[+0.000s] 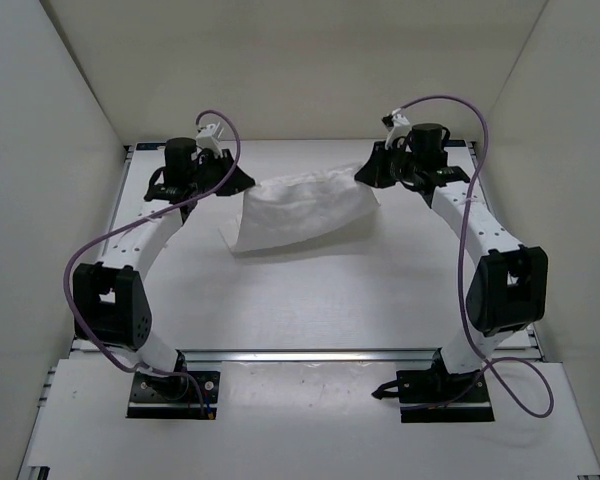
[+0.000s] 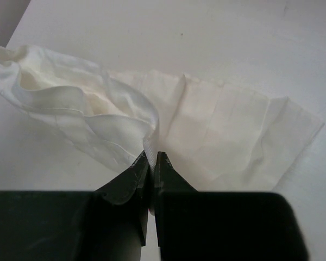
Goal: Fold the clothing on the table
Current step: Fold the skirt
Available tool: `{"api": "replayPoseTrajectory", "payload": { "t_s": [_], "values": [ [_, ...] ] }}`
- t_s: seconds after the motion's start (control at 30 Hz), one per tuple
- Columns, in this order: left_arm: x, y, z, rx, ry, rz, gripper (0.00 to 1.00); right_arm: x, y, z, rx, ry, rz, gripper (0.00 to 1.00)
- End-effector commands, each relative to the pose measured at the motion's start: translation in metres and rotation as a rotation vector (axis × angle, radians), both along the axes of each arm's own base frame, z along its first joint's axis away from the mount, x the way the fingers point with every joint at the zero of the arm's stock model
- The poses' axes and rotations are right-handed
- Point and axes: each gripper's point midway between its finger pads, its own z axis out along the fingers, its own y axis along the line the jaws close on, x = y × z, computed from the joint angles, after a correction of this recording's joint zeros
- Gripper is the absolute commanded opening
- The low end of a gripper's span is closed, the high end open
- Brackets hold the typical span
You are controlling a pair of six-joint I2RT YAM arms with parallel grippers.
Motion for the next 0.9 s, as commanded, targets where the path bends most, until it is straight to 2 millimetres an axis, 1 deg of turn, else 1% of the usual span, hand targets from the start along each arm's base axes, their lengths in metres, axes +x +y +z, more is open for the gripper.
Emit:
{"api": "replayPoseTrajectory", "payload": {
  "t_s": [0.0,0.03,0.1,0.13,0.17,0.2,0.23,0.27,0.3,0.33,0.37,0.4,0.43,0.47,0.5,0.53,0.57,0.6,0.63,0.67,0.7,0.73,0.77,0.8,0.83,0.87],
  "values": [
    [0.021,0.002,0.040,-0.012,-0.097,0.017,0.00,0.029,-0.002,0.035,-0.014,-0.113,-0.041,0.00],
    [0.029,0.005,0.054,-0.067,-0.113,0.027,0.00,0.036,-0.001,0.037,-0.009,-0.108,-0.041,0.00],
    [0.037,0.002,0.063,-0.094,-0.135,0.029,0.00,0.038,-0.003,0.046,-0.002,-0.121,-0.039,0.00],
    [0.036,-0.003,0.064,-0.087,-0.142,0.021,0.00,0.039,-0.005,0.044,-0.012,-0.126,-0.054,0.00],
    [0.036,-0.002,0.062,-0.063,-0.141,0.023,0.00,0.032,-0.007,0.042,-0.020,-0.127,-0.049,0.00],
    [0.031,-0.005,0.059,-0.024,-0.140,0.015,0.00,0.023,-0.008,0.039,-0.036,-0.131,-0.051,0.00],
    [0.025,-0.011,0.052,-0.009,-0.123,0.001,0.00,0.018,-0.009,0.038,-0.046,-0.139,-0.057,0.00],
    [0.017,-0.010,0.049,0.012,-0.117,-0.005,0.00,0.003,-0.010,0.027,-0.064,-0.131,-0.047,0.00],
    [0.006,-0.011,0.045,0.031,-0.116,-0.011,0.00,-0.013,-0.009,0.024,-0.068,-0.131,-0.051,0.00],
    [-0.009,-0.009,0.034,0.044,-0.095,-0.014,0.00,-0.020,-0.011,0.021,-0.085,-0.138,-0.058,0.01],
    [-0.024,-0.009,0.015,0.056,-0.059,-0.023,0.00,-0.036,-0.010,0.012,-0.086,-0.119,-0.050,0.00],
    [-0.035,-0.006,0.021,0.061,-0.082,-0.023,0.00,-0.054,-0.013,0.003,-0.095,-0.110,-0.046,0.00],
    [-0.052,-0.002,0.011,0.072,-0.067,-0.021,0.00,-0.062,-0.013,-0.002,-0.095,-0.093,-0.040,0.00],
    [-0.064,0.002,-0.006,0.090,-0.033,-0.012,0.00,-0.079,-0.011,-0.004,-0.076,-0.091,-0.033,0.00],
    [-0.075,0.006,0.000,0.087,-0.046,-0.007,0.00,-0.094,-0.014,-0.016,-0.065,-0.063,-0.031,0.00],
    [-0.087,0.009,-0.004,0.090,-0.043,-0.003,0.00,-0.108,-0.013,-0.022,-0.041,-0.042,-0.020,0.00],
    [-0.101,0.010,-0.010,0.093,-0.030,-0.002,0.00,-0.115,-0.011,-0.024,-0.030,-0.041,-0.007,0.00],
    [-0.112,0.008,-0.021,0.103,-0.006,-0.011,0.00,-0.128,-0.012,-0.032,-0.025,-0.018,-0.007,0.00],
    [-0.120,0.009,-0.015,0.094,-0.020,-0.001,0.00,-0.134,-0.010,-0.041,-0.019,0.002,-0.008,0.01],
    [-0.130,0.010,-0.021,0.083,-0.012,0.004,0.00,-0.141,-0.008,-0.040,-0.005,0.009,-0.007,0.00],
    [-0.134,0.013,-0.025,0.063,0.002,0.019,0.00,-0.145,-0.009,-0.043,-0.008,0.011,-0.008,0.00],
    [-0.138,0.015,-0.022,0.043,-0.004,0.034,0.00,-0.149,-0.009,-0.049,-0.003,0.034,-0.006,0.00],
    [-0.139,0.018,-0.027,0.026,0.006,0.041,0.00,-0.149,-0.010,-0.051,-0.012,0.036,-0.011,0.00],
    [-0.137,0.021,-0.025,0.012,0.002,0.061,0.00,-0.144,-0.013,-0.055,-0.010,0.054,-0.029,0.00],
    [-0.134,0.022,-0.029,0.014,0.014,0.066,0.00,-0.139,-0.016,-0.054,-0.006,0.052,-0.027,0.00],
    [-0.130,0.019,-0.030,0.018,0.027,0.058,0.00,-0.138,-0.018,-0.058,-0.002,0.070,-0.028,0.00]
  ]
}}
